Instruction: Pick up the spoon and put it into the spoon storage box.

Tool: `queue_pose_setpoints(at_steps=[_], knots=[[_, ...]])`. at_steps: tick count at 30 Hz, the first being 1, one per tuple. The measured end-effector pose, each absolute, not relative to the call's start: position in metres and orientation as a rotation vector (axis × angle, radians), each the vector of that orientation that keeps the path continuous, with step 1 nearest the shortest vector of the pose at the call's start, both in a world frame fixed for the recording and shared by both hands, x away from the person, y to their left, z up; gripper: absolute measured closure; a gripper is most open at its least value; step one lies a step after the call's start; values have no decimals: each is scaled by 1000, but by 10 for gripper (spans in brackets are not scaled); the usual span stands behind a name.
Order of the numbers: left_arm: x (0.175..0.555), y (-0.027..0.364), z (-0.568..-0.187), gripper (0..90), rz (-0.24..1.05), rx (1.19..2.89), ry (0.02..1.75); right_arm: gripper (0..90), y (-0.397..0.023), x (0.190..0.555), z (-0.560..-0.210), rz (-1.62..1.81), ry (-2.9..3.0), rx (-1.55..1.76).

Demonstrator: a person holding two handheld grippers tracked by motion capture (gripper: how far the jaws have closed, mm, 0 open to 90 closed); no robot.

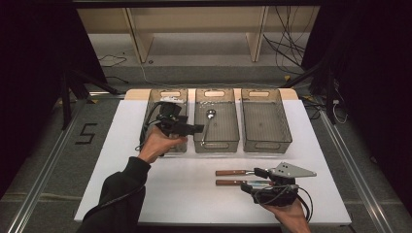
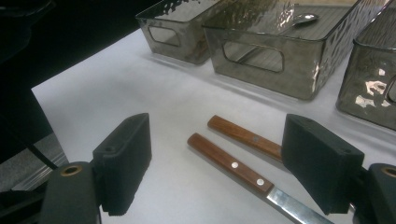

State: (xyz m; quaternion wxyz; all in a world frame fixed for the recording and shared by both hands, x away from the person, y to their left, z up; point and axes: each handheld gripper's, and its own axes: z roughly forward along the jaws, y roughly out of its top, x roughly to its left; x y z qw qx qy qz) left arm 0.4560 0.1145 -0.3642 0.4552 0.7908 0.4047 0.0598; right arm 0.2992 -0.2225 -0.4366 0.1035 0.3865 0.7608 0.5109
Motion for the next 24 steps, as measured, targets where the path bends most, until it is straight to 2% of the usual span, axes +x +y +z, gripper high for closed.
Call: queue_pose_setpoints(at_steps=[14, 24], knots=[[407, 157, -385, 160, 196, 1888, 958, 250, -222, 300, -437, 1506, 2245, 1143], [391, 181, -405, 158, 212, 1848, 961, 250, -222, 300, -437, 1508, 2245, 1143]])
